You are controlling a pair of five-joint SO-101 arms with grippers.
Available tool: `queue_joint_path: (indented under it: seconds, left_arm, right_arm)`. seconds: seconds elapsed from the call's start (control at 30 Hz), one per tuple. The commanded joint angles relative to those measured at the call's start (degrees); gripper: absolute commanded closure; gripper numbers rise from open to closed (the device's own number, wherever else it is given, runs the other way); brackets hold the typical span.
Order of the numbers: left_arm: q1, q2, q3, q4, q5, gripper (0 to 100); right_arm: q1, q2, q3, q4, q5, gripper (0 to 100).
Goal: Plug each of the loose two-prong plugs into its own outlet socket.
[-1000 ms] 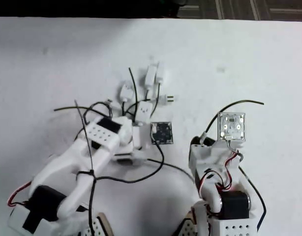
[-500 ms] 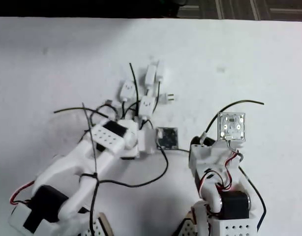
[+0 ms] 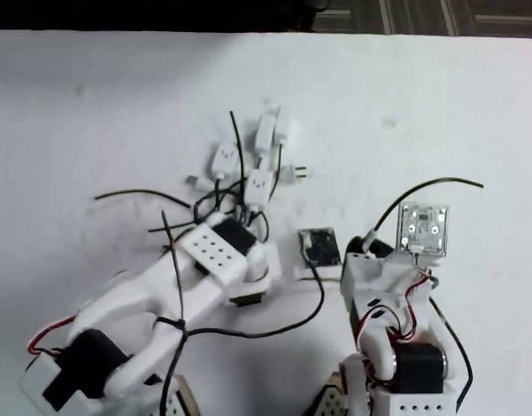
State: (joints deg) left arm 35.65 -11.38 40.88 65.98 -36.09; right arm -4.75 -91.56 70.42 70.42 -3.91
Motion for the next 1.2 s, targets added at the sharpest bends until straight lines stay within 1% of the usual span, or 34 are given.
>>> queue_joint_path:
  seconds: [0.0,0.07,0.13,0.2,0.3,0.4,0.53,0.63,0.73,1.0,1.17]
  left_arm:
    - [2.07,-0.40,-4.66,0.53,6.24,94]
    - [2.07,-0.40,-4.66,0.26,7.65,86]
    - [2.07,-0.48,-4.92,0.09,10.64,79]
    - [1.98,-0.92,-5.19,-0.88,12.04,75]
    - [0.31,-0.92,-5.27,-3.25,10.81,76]
    - [-2.95,-0.92,-5.27,-5.19,8.79,76]
    - [-5.58,-0.92,-5.27,-5.19,6.95,76]
    - [-5.85,-0.84,-5.01,-5.19,6.24,76]
    - [-6.02,-0.40,-4.66,-7.30,6.33,76]
    - [-13.32,-0.31,-4.66,-15.74,6.77,76]
    - [-14.20,-0.40,-4.66,-17.41,6.77,76]
  right_arm:
    - [-0.31,0.22,-0.09,-0.22,0.18,98.1]
    - [-0.31,0.22,-0.09,-0.22,0.18,98.1]
    - [-0.31,0.22,-0.09,-0.22,0.18,98.1]
    - [-0.31,0.22,-0.09,-0.22,0.18,98.1]
    - [-0.31,0.22,-0.09,-0.22,0.18,98.1]
    - [-0.31,0.22,-0.09,-0.22,0.18,98.1]
    - [-0.31,0.22,-0.09,-0.22,0.18,98.1]
    - [-0.31,0.22,-0.09,-0.22,0.18,98.1]
    - [-0.31,0.22,-0.09,-0.22,0.18,98.1]
    - [-0.31,0.22,-0.09,-0.22,0.18,98.1]
    - [-0.31,0.22,-0.09,-0.22,0.18,98.1]
